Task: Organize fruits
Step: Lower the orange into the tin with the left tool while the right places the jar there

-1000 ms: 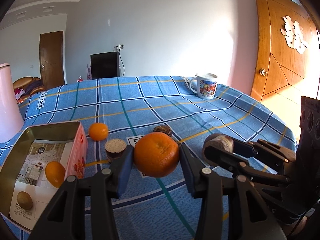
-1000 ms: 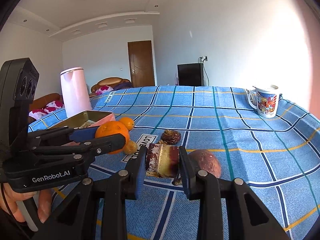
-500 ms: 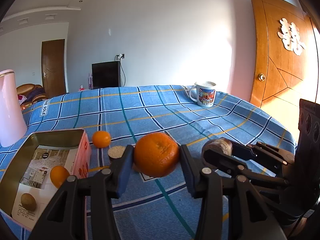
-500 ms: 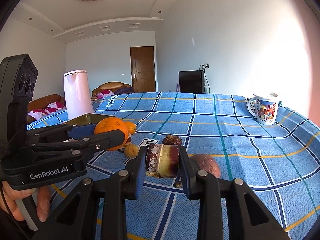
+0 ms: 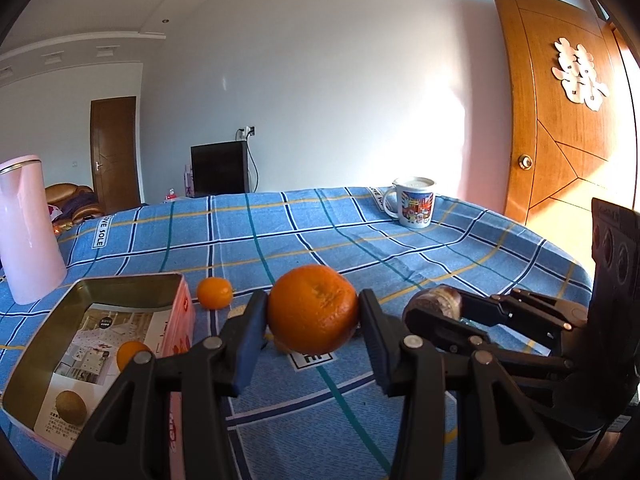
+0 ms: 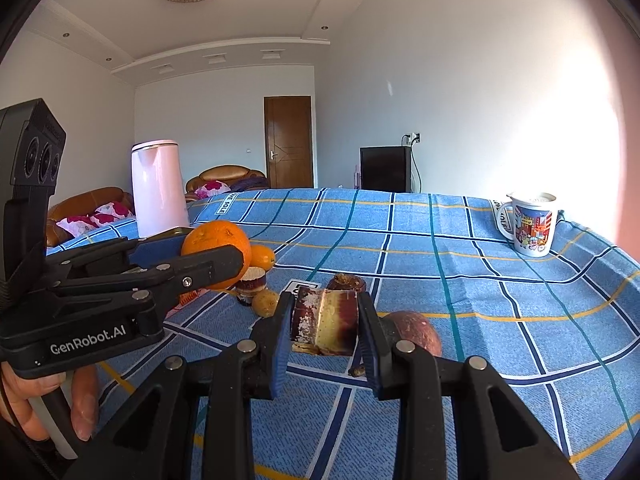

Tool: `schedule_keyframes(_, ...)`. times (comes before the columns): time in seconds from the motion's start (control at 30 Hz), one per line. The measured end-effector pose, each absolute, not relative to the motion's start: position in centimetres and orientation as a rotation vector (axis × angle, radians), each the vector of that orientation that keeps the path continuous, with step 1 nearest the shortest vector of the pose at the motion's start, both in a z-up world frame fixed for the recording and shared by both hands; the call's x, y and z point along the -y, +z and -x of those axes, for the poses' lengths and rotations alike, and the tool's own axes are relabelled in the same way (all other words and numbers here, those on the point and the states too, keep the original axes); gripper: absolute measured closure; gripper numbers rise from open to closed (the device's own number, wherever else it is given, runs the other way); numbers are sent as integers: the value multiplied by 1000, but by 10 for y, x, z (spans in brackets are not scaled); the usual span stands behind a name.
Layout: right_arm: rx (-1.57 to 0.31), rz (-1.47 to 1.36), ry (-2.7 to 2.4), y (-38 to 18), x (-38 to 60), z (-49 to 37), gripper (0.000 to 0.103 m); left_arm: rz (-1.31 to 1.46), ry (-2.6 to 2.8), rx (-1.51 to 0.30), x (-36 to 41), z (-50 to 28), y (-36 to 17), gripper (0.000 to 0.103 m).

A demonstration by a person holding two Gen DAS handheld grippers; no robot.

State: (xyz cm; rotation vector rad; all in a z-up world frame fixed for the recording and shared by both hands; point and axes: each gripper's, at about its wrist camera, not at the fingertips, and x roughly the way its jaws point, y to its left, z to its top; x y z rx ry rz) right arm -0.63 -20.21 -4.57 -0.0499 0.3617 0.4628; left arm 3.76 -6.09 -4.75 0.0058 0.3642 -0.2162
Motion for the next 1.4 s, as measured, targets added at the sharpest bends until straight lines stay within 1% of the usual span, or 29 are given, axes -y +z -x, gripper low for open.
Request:
schedule_keyframes(0.23,-402,50,502,-30,192,-1,70,32,-151,-350,28,-30,-30,55)
schedule_keyframes(0.4,-405,71,601,-12,161,-5,70,54,-53,-352,-12,-26,-19,55)
schedule_keyframes(0.57,-408,117,684,-4,120,-13,70,62,45,-388,-50,-33,-20,55)
schedule_keyframes(0.83,-442,198,793,-9,56,-20,70,98,140,-469,-100,-47,-34,55)
schedule_keyframes(1.07,-505,271,851,-24,16,-20,70,122,162,-530,-117,-55,-49,55)
schedule_keyframes(1.3,-586,358,861,-35,-10,-23,70,136,193,-545,-128,-59,-52,54)
schedule_keyframes(1.37,-606,362,864,-37,-12,-26,66,137,197,-534,-128,-57,-50,53)
schedule_keyframes(1.4,-611,361,859,-37,-13,-29,52,132,203,-530,-127,-56,-49,50)
